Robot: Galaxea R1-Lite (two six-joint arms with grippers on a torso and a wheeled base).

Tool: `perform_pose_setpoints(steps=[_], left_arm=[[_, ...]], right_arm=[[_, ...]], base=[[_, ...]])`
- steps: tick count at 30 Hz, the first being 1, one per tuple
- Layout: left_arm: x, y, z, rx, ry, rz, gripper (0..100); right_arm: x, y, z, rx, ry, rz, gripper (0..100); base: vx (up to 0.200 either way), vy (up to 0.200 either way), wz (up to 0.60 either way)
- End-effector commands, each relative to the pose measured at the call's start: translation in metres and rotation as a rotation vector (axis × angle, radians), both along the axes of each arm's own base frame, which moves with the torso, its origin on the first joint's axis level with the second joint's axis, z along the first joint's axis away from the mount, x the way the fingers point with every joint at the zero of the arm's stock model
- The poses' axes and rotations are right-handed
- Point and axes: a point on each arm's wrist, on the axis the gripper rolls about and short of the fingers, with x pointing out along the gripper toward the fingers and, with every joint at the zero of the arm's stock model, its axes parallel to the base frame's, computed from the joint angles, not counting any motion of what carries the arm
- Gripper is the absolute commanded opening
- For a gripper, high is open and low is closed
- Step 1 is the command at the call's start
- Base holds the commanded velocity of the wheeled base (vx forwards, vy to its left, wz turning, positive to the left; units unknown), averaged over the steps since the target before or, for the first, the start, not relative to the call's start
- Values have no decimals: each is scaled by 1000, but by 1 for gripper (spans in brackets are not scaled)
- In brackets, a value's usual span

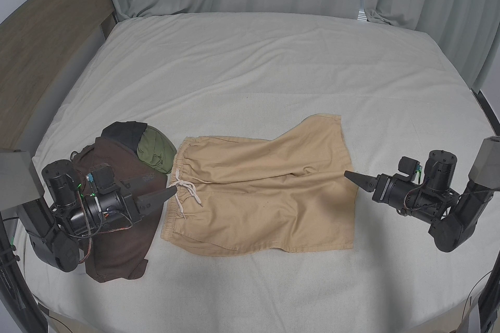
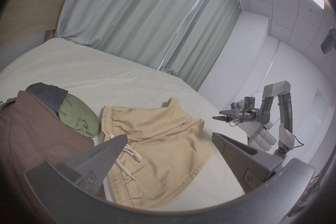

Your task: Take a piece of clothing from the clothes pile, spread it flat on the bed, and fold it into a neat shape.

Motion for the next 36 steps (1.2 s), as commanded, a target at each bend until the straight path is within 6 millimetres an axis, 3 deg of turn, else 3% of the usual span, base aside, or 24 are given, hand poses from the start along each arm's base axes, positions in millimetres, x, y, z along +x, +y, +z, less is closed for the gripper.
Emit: perform_pose_setpoints(steps=[1,17,36], left_arm=[[0,1,0,-1,1,2,100],[1,5,-6,-8,29,5,100],[13,10,-56,-22,205,30,100]], right_arm=[[-15,7,12,-11,-27,38,100],[-32,19,5,-106,-40,116,100],[-31,22,10,-102,-66,120,100]], base=[[0,0,0],[0,0,0],[0,0,0]])
